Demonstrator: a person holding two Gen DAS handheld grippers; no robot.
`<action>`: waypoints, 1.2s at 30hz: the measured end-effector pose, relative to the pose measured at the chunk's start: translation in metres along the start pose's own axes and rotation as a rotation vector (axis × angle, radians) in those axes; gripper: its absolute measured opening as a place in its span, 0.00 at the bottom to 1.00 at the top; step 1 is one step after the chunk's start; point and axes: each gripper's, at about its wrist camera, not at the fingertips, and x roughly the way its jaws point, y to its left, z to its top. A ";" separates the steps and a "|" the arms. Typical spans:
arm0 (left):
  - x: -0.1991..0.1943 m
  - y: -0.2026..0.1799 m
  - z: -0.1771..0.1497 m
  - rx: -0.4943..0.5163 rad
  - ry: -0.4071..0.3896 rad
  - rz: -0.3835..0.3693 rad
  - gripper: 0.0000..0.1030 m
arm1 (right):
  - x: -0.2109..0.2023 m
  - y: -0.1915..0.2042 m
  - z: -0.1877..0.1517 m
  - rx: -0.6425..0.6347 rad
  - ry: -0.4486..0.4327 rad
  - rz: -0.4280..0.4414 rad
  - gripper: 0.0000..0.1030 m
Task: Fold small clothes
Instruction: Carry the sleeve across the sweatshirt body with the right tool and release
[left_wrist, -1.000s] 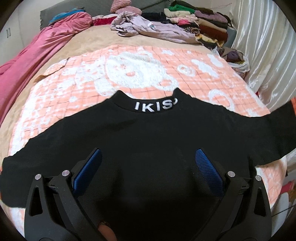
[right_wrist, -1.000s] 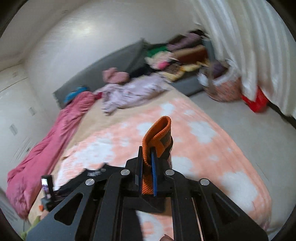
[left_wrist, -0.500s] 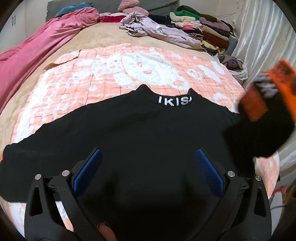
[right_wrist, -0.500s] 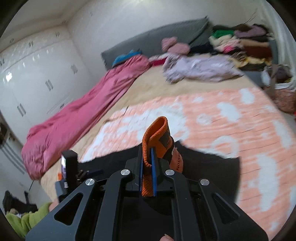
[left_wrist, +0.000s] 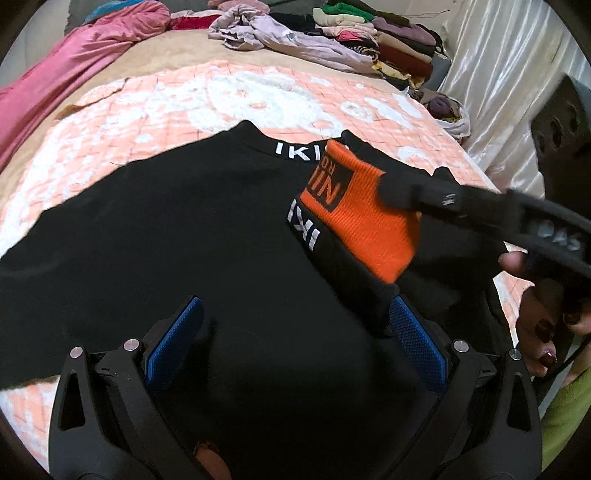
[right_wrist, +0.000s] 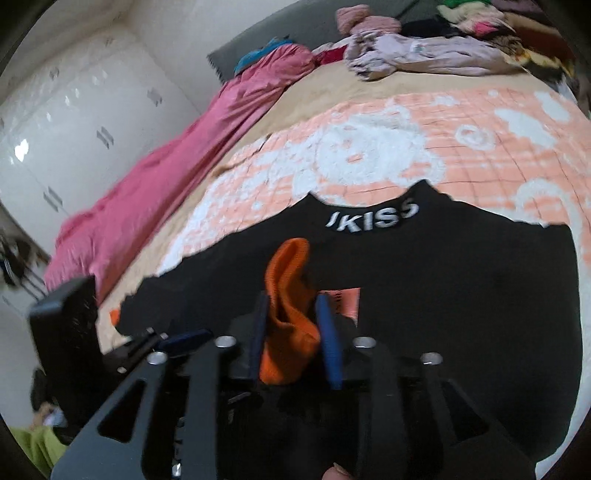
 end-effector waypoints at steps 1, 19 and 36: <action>0.003 0.000 0.001 -0.011 0.002 -0.021 0.92 | -0.006 -0.005 -0.001 0.012 -0.027 0.010 0.35; 0.030 0.024 0.021 -0.213 0.012 -0.031 0.10 | -0.081 -0.070 -0.013 0.067 -0.212 -0.221 0.49; 0.002 0.068 0.031 -0.185 -0.049 0.078 0.19 | -0.059 -0.062 -0.022 -0.106 -0.121 -0.320 0.49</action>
